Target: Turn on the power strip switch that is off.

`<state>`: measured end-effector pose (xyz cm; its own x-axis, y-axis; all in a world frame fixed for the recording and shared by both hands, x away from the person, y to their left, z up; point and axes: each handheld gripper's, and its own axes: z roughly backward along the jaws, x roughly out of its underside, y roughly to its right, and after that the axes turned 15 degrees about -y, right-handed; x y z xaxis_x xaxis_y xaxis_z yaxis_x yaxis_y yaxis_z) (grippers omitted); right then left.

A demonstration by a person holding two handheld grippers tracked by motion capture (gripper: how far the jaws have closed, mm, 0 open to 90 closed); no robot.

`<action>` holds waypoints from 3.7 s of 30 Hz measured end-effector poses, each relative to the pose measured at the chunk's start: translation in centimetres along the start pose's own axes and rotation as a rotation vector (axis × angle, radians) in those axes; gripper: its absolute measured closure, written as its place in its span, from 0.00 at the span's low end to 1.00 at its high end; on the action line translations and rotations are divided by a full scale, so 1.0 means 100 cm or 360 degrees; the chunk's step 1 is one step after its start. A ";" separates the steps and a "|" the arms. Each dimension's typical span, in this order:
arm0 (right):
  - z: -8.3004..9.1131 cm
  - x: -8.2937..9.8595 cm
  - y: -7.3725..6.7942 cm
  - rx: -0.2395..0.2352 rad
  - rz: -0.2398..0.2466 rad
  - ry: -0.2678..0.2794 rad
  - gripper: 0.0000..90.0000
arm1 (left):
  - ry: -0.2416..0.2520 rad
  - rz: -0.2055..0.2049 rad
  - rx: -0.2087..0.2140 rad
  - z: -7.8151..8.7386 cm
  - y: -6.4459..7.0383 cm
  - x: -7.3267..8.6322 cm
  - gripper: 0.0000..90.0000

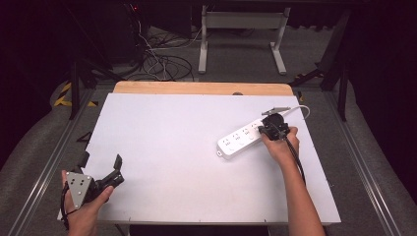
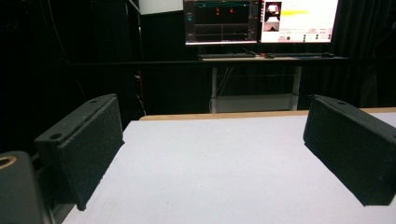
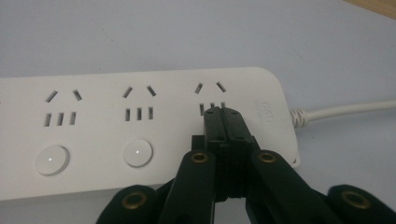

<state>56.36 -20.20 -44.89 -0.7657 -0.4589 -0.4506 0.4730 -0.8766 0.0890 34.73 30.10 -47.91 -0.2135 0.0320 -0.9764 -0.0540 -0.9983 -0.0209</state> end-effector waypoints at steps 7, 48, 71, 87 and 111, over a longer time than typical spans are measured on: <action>-0.002 0.001 0.000 -0.0008 -0.0050 0.0011 1.00 | 0.0006 0.0006 0.0002 0.001 -0.001 0.000 0.06; -0.006 0.009 -0.005 0.0019 -0.0073 0.0155 1.00 | 0.0003 0.0024 0.0006 0.001 -0.001 0.000 0.06; 0.059 0.084 -0.006 -0.0034 -0.0100 0.0997 0.97 | -0.0002 0.0030 0.0005 0.000 0.000 0.000 0.06; 0.080 0.117 -0.019 0.0052 -0.0178 0.1272 0.53 | -0.0013 0.0016 0.0034 -0.002 0.003 0.000 0.06; 0.068 0.113 -0.016 0.0165 -0.0392 0.1289 0.05 | -0.0011 0.0024 0.0038 -0.003 0.003 -0.001 0.06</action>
<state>43.95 -24.96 -44.06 -0.2749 -0.0427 -0.9605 0.2615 -0.9647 -0.0320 35.03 29.74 -47.92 -0.2210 0.0171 -0.9751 -0.0741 -0.9972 -0.0007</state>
